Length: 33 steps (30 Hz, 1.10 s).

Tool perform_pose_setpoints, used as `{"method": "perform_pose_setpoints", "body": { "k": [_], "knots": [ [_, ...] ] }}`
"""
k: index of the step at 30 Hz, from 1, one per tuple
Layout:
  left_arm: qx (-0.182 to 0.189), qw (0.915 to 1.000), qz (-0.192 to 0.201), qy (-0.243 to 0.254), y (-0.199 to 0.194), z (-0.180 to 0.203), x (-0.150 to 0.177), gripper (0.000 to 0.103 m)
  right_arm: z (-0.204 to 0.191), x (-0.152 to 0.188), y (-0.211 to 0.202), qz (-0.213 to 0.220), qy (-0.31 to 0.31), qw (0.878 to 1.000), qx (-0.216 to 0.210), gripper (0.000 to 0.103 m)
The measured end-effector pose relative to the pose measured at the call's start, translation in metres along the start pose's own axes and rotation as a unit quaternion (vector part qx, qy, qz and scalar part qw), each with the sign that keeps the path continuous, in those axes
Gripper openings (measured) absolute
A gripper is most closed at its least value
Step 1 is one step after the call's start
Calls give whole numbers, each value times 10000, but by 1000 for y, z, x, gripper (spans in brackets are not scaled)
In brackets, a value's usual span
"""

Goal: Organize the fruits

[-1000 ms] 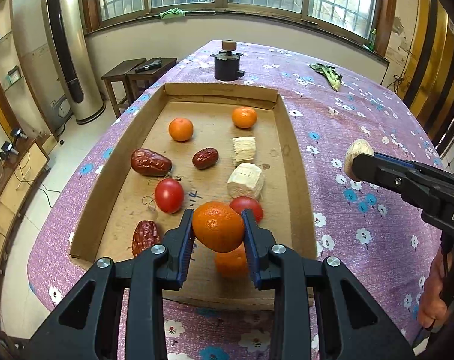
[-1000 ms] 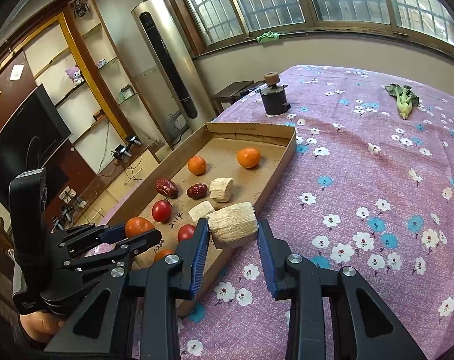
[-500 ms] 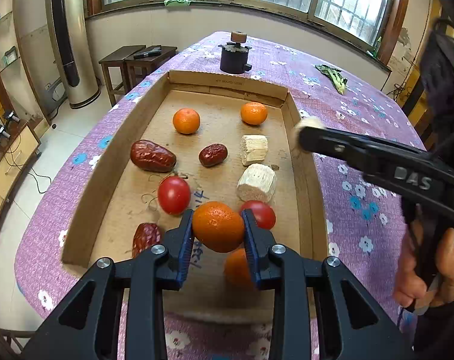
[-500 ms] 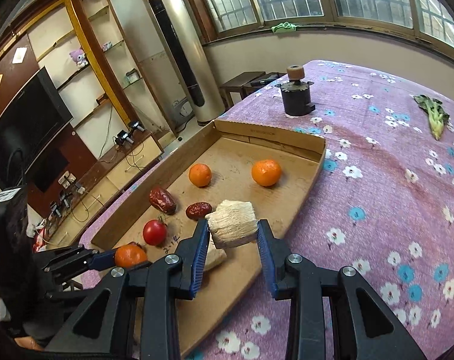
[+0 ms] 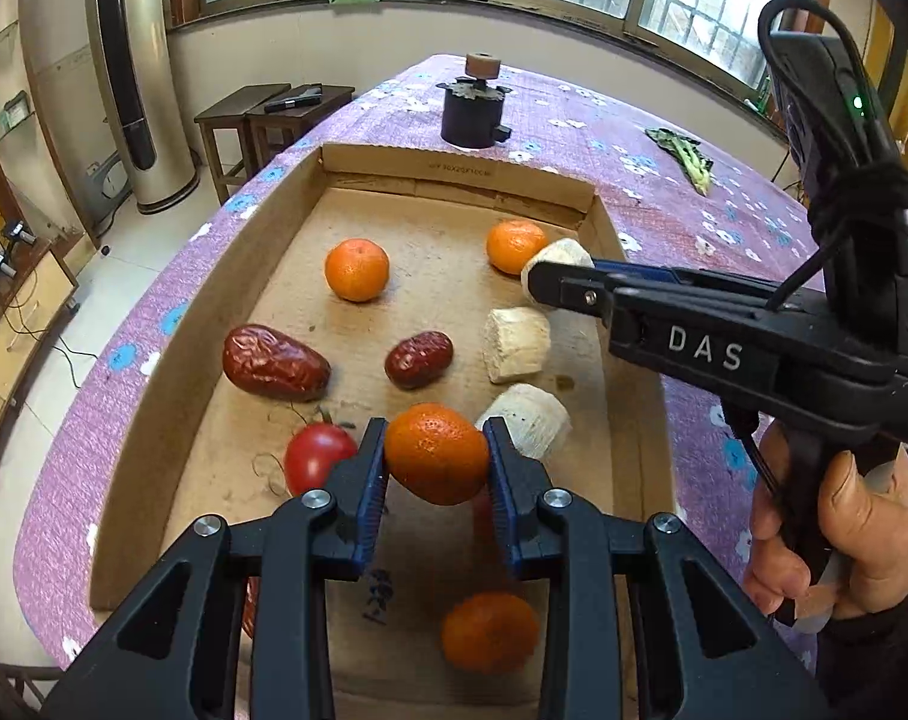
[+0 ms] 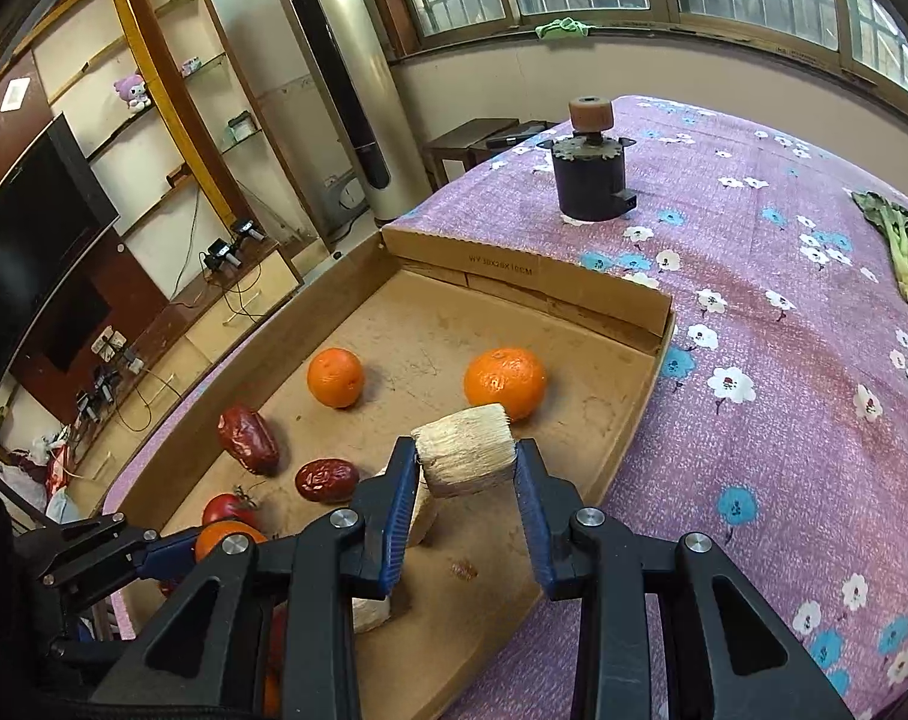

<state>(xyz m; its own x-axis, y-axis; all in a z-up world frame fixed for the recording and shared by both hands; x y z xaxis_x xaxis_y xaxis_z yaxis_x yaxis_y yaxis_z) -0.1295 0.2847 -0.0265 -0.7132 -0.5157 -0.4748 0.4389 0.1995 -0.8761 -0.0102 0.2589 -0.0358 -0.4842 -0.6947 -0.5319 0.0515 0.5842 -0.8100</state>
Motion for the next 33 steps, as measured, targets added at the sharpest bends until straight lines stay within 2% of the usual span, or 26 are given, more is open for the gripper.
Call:
{"method": "perform_pose_setpoints", "body": {
  "k": [8, 10, 11, 13, 15, 16, 24, 33],
  "knots": [
    [-155, 9998, -130, 49, 10, -1, -1, 30, 3, -2, 11, -112, -83, 9998, 133, 36],
    [-230, 9996, -124, 118, 9, 1, 0, 33, 4, -1, 14, -157, -89, 9997, 142, 35],
    [-234, 9996, -129, 131, 9, 2, 0, 37, 5, -1, 14, -153, -85, 9998, 133, 35],
    [-310, 9994, -82, 143, 6, 3, 1, 57, 5, 0, 13, -155, -54, 9998, 73, 36],
    [-400, 9991, -1, 167, 1, 4, 1, 70, 4, 1, 9, -132, -49, 9999, 58, 37],
    [-412, 9990, 41, 166, -2, 4, 1, 73, 4, 2, 6, -119, -59, 9999, 38, 37],
    [-414, 9988, 72, 242, -12, 9, 12, 73, -2, 11, -15, -73, -207, 9997, -93, 40],
    [-445, 9982, 217, 325, -35, 14, 31, 73, -12, 29, -44, -29, -689, 9966, -451, 61]
  ]
}}
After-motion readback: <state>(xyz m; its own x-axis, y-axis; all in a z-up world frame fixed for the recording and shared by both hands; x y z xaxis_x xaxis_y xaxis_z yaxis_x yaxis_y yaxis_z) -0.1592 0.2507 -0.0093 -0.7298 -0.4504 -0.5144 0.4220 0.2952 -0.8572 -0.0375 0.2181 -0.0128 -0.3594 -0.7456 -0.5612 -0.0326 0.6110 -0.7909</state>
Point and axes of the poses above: each gripper's, at about its wrist camera, not at the fingertips, and y roughly the way its jaws point, z to its right, x to its underside, the point moved 5 cm from there along y, roughly the way its jaws point, and after that the axes turned 7 degrees about -z, right-handed, at the moved point
